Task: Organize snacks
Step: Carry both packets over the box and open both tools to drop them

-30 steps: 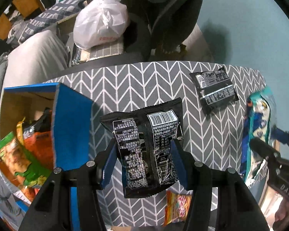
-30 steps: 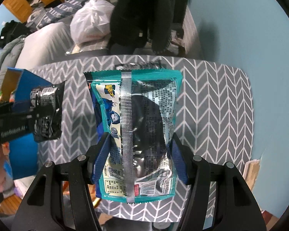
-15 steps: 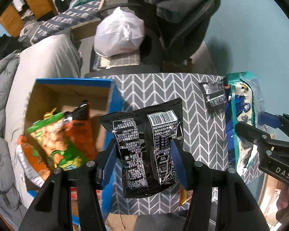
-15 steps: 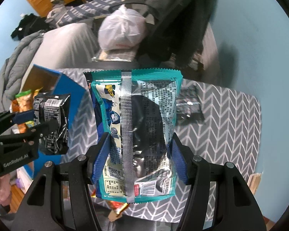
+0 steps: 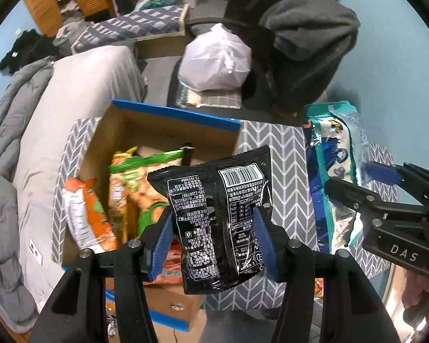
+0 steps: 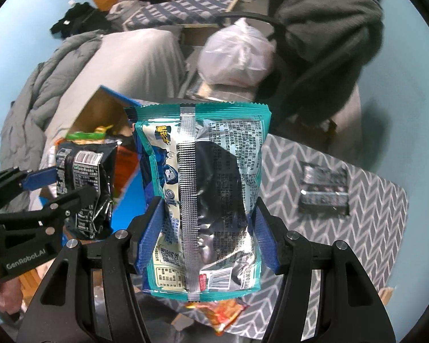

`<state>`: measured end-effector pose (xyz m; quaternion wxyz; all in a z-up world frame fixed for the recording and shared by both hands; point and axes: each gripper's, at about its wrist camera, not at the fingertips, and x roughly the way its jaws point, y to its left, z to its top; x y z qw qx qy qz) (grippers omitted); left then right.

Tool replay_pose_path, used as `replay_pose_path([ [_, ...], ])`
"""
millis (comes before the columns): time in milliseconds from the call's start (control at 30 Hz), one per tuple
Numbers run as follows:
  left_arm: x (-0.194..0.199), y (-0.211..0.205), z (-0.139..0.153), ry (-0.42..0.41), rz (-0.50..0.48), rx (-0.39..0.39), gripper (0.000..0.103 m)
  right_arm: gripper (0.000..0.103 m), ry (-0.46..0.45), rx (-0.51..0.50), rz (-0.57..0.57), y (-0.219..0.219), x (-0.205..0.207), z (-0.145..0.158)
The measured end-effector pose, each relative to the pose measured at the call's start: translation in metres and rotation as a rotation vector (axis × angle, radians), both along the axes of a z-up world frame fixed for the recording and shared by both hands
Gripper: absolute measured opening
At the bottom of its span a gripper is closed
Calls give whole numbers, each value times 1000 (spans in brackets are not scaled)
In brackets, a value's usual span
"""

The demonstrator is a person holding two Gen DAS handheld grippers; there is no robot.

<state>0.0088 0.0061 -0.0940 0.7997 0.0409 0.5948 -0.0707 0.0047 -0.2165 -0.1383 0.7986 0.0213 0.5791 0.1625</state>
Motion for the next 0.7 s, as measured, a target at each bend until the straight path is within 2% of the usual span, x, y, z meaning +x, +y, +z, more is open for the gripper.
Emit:
replay_pose_path([
  [200,-2,42,3,-8,77,-5,56,61,-15,14,68,40,11,5],
  [433,-3,92,-8,15,171,3,56,61,-23,31,142,90,30,7],
  [700,-4,123,-26,46,222,24,56,61,4,34,211,142,43,-2],
])
